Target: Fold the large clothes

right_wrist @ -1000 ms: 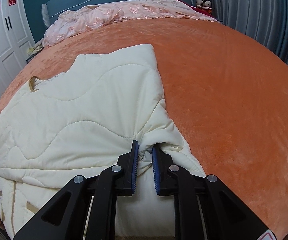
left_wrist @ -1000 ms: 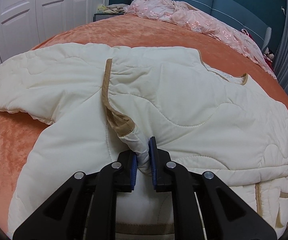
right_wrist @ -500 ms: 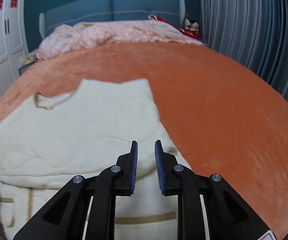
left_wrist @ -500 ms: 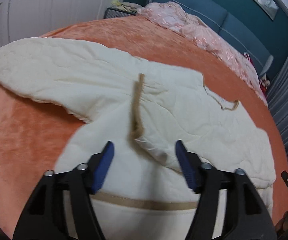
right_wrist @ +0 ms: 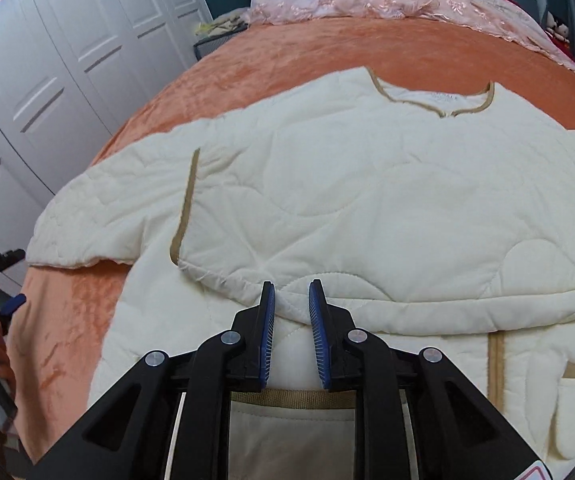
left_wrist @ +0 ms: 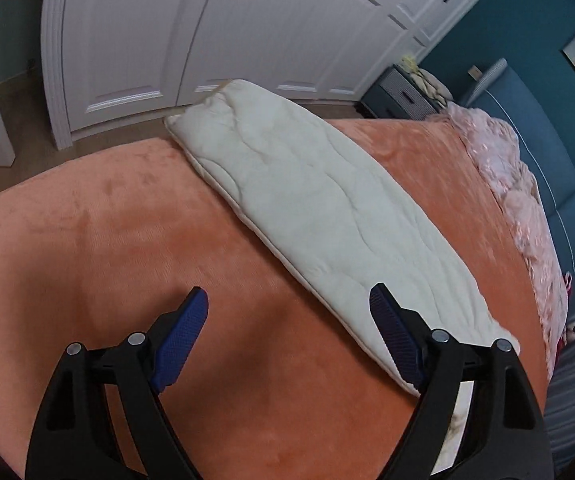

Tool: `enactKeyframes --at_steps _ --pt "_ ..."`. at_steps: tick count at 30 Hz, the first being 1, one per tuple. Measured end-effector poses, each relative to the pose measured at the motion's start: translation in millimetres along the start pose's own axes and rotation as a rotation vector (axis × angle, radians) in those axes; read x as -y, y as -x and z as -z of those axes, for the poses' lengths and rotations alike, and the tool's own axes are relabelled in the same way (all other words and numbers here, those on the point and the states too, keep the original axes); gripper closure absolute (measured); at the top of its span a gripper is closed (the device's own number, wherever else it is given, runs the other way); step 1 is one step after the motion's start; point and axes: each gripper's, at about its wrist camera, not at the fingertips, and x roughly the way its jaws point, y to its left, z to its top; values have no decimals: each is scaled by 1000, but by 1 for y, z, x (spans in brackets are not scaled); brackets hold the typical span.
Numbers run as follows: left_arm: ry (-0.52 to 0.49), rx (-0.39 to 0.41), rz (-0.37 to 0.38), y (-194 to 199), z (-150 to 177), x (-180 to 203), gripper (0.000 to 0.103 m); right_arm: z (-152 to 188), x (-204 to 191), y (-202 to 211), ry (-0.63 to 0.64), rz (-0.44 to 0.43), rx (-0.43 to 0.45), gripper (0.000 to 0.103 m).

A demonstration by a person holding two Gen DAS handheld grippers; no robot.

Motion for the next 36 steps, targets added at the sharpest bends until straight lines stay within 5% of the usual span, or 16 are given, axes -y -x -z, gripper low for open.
enactKeyframes --at_steps 4,5,6,8,12,17,23,25,26,27,30,36 --pt "94 1 31 -21 -18 -15 24 6 -3 0 49 17 21 84" --pt "87 4 31 -22 -20 -11 30 6 -4 2 53 19 18 84" --pt "69 -4 45 -25 -23 -5 59 6 -5 4 53 20 12 83" --pt "15 -51 53 -29 -25 15 93 8 -3 13 33 8 9 82" --pt "-210 46 104 14 -20 87 98 23 6 44 9 -7 44 73" --pt "-507 103 314 104 41 213 98 51 34 84 -14 15 79 69" --pt "-740 -85 597 171 190 306 95 76 95 118 -87 83 89 65" --pt "-799 -181 624 168 245 315 78 83 115 125 -105 118 88 63" --pt "-810 -222 613 162 267 313 57 86 127 129 -119 133 86 62" --pt "-800 -259 598 155 285 307 48 89 137 132 -132 148 85 62" --pt "-702 -342 587 142 304 275 48 95 163 140 -161 179 91 58" --pt "-439 -303 515 128 253 197 43 71 184 141 -188 150 136 55"
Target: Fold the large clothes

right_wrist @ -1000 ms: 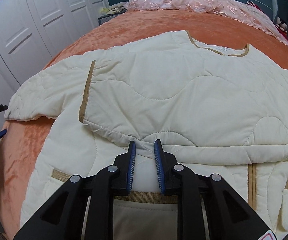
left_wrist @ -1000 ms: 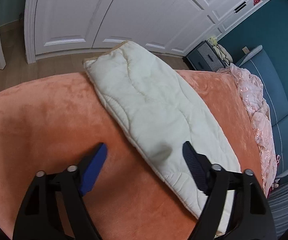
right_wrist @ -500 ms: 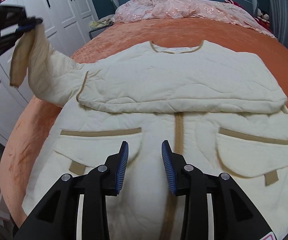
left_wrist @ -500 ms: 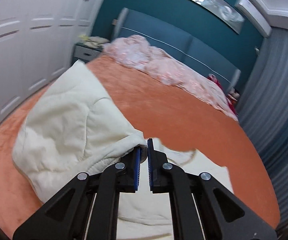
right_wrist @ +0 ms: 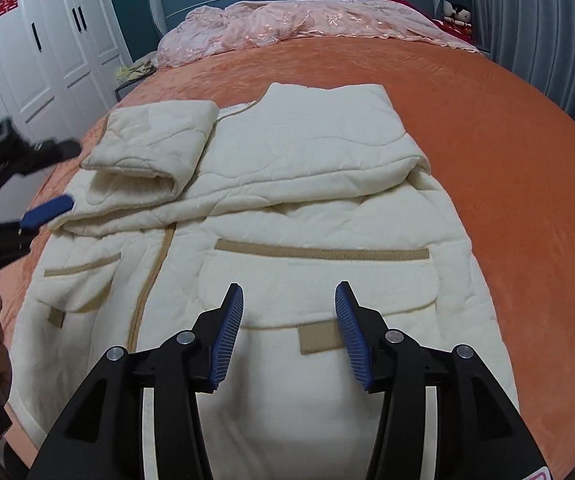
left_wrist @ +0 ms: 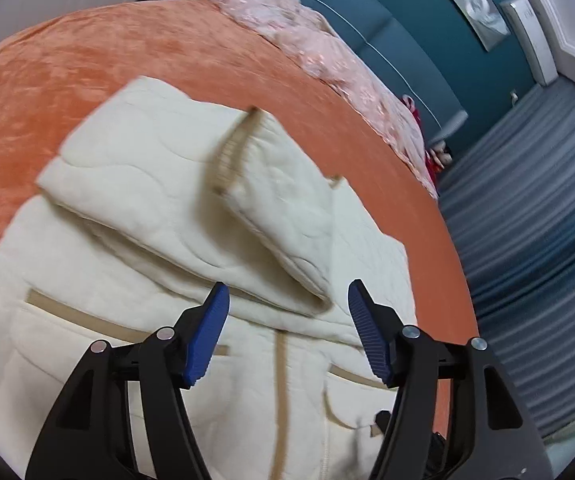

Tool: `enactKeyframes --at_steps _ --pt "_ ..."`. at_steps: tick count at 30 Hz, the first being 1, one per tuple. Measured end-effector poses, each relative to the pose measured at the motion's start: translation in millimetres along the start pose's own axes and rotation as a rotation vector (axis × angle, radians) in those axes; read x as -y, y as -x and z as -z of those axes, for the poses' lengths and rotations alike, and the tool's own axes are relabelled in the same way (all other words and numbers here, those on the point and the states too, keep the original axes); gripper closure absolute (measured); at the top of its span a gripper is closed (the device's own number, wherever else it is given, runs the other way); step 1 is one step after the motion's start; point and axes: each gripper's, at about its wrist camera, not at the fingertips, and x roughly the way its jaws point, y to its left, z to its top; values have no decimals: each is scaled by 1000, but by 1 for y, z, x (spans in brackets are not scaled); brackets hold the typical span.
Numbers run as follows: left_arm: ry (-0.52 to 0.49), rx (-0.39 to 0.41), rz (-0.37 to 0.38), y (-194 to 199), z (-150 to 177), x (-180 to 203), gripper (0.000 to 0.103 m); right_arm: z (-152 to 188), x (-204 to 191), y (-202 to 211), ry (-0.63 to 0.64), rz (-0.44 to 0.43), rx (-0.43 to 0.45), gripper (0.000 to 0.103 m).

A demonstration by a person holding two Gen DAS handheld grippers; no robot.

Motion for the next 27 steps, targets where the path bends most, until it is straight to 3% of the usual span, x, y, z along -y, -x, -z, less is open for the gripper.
enactKeyframes --at_steps 3,6,9,12,16,17,18,20,23,25,27 --pt "133 18 -44 15 -14 -50 43 -28 -24 -6 24 -46 39 50" --pt "292 20 -43 19 -26 -96 43 -55 -69 -14 146 -80 84 41" --pt "391 20 -46 16 -30 -128 44 -67 -116 -31 281 -88 90 40" --pt "432 16 -60 6 -33 -145 47 -67 -156 -55 390 -97 61 40" --pt "388 15 -109 -4 -40 -144 57 -67 -188 -85 475 -87 31 41" --pt "377 11 -120 -5 -41 -144 60 -70 -187 -90 465 -80 30 52" --pt "371 8 -128 -9 -44 -142 63 -78 -182 -94 425 -86 22 76" --pt "357 4 -144 -12 -47 -141 67 -100 -152 -91 243 -124 25 87" --pt "338 0 -162 -16 -50 -139 68 -116 -73 -68 -98 -148 89 86" --pt "330 -2 -164 -18 -50 -138 68 -109 -24 -56 -227 -79 116 75" --pt "337 2 -154 -20 -51 -137 68 -96 17 -54 -277 8 91 58"
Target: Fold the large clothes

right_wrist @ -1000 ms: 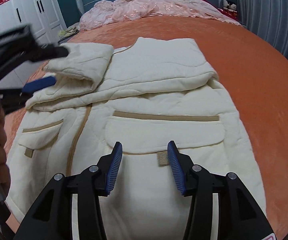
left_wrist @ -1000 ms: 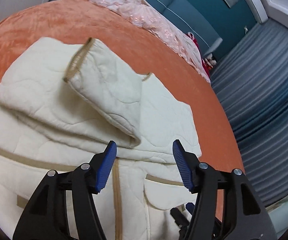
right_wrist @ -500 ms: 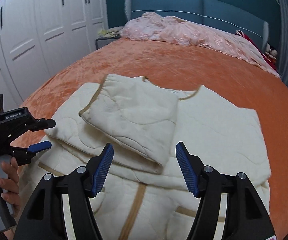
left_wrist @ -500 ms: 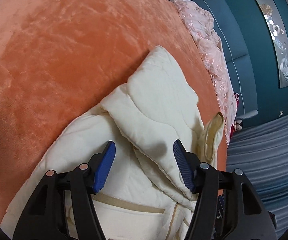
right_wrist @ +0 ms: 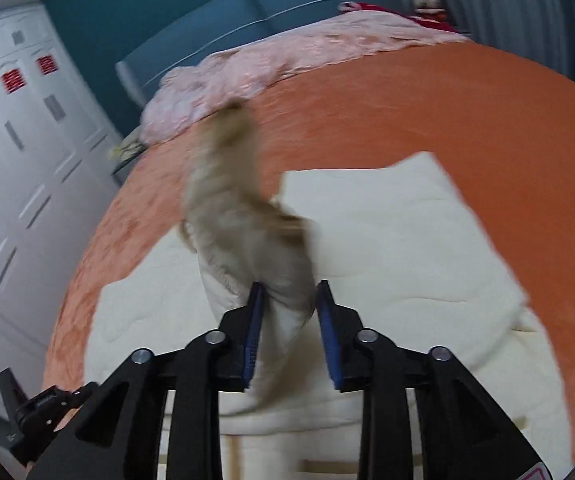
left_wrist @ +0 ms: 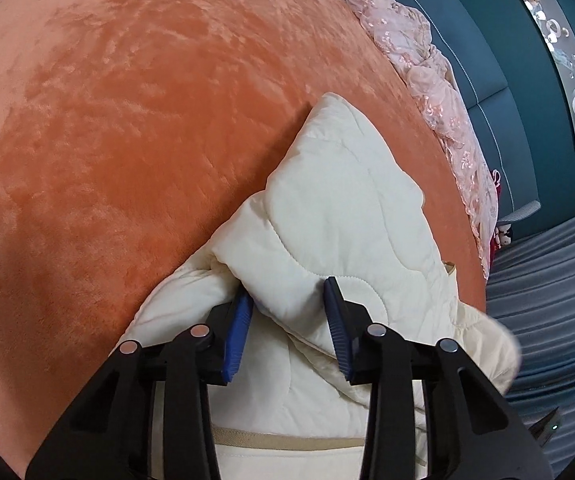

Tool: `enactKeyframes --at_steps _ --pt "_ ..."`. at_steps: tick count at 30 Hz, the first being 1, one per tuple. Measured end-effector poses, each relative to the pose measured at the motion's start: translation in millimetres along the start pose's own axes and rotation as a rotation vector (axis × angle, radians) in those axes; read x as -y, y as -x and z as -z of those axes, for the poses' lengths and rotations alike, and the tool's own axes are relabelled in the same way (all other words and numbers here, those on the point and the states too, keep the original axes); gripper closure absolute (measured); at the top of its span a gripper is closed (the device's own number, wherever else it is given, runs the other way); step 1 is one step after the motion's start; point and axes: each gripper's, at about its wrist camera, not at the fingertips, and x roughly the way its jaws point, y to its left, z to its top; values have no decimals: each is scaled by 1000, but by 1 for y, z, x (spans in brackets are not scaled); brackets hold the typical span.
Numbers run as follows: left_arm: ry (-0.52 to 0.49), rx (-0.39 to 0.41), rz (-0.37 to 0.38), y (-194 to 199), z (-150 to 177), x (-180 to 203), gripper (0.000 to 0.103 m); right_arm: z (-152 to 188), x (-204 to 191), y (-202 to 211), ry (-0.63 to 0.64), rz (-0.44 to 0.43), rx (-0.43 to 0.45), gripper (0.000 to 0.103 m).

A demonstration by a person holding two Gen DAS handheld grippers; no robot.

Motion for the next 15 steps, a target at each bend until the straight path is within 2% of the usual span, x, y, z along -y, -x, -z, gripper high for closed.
enactKeyframes --at_steps 3,5,9,13,14,15 --pt "43 12 39 3 2 0 68 7 46 -3 -73 0 -63 57" --pt "88 12 73 6 5 -2 68 7 60 0 -99 -16 -65 57" --pt "131 20 95 6 3 3 68 -1 61 -2 -112 -42 -54 52" --pt "135 29 96 9 -1 9 69 -7 40 -27 -59 -46 -112 52" --pt "131 30 94 9 -3 10 71 -7 33 -32 -31 -49 -124 59" --pt "120 33 86 10 -4 12 79 -7 25 -35 -6 -56 -131 75"
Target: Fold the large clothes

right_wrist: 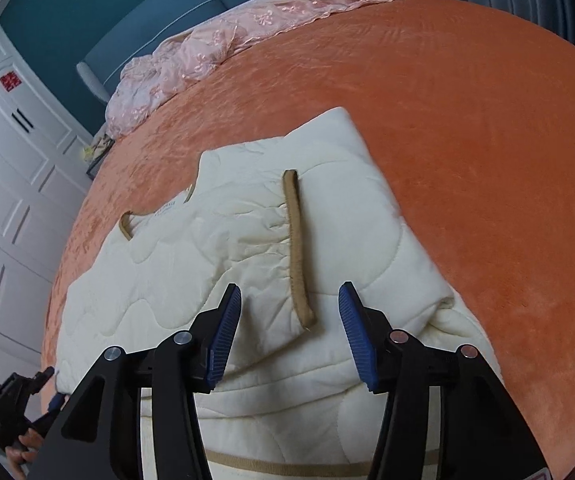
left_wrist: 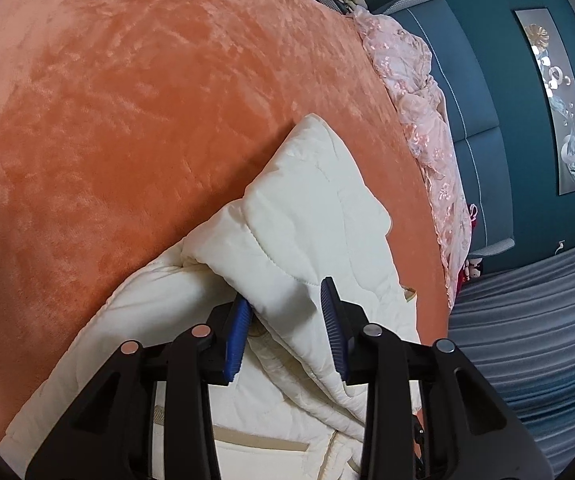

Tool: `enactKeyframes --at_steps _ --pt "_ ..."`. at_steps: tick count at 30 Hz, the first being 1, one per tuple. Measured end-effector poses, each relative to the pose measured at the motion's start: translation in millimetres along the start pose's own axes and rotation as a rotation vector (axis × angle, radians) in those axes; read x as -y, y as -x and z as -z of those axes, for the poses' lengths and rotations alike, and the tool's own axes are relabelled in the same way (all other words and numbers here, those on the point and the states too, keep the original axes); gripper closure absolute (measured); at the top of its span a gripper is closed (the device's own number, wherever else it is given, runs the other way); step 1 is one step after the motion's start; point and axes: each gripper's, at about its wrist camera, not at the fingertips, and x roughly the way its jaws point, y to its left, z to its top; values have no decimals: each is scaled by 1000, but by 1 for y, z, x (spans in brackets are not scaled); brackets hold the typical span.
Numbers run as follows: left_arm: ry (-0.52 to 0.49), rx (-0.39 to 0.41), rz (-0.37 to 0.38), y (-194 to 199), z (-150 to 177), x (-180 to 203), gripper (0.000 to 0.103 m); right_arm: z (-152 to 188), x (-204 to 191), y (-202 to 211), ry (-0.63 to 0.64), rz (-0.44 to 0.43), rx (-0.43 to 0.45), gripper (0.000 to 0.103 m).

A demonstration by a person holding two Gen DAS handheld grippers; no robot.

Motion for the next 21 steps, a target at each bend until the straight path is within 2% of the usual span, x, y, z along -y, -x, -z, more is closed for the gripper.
enactKeyframes --at_steps 2,3,6,8,9,12,15,18,21 --pt "-47 13 -33 2 -3 6 88 -4 -14 6 43 -14 18 95" --pt "-67 24 -43 4 -5 8 92 -7 -21 17 51 -53 52 95" --pt "-138 62 -86 12 -9 15 96 -12 -35 67 76 -168 181 97" --pt "-178 83 -114 15 -9 16 96 -9 -37 90 116 -180 237 97" --pt "-192 85 -125 15 -9 15 96 -5 -36 90 140 -164 237 97" --pt "-209 68 -172 6 -7 5 96 10 -25 52 189 -56 123 97" --pt "-220 55 -217 -4 -2 -5 96 26 -13 17 189 12 24 97" --pt "-286 67 -260 -9 3 -2 96 41 -6 0 190 43 -17 97" --pt "-365 79 -315 -14 9 5 94 48 -5 -2 212 62 -15 97"
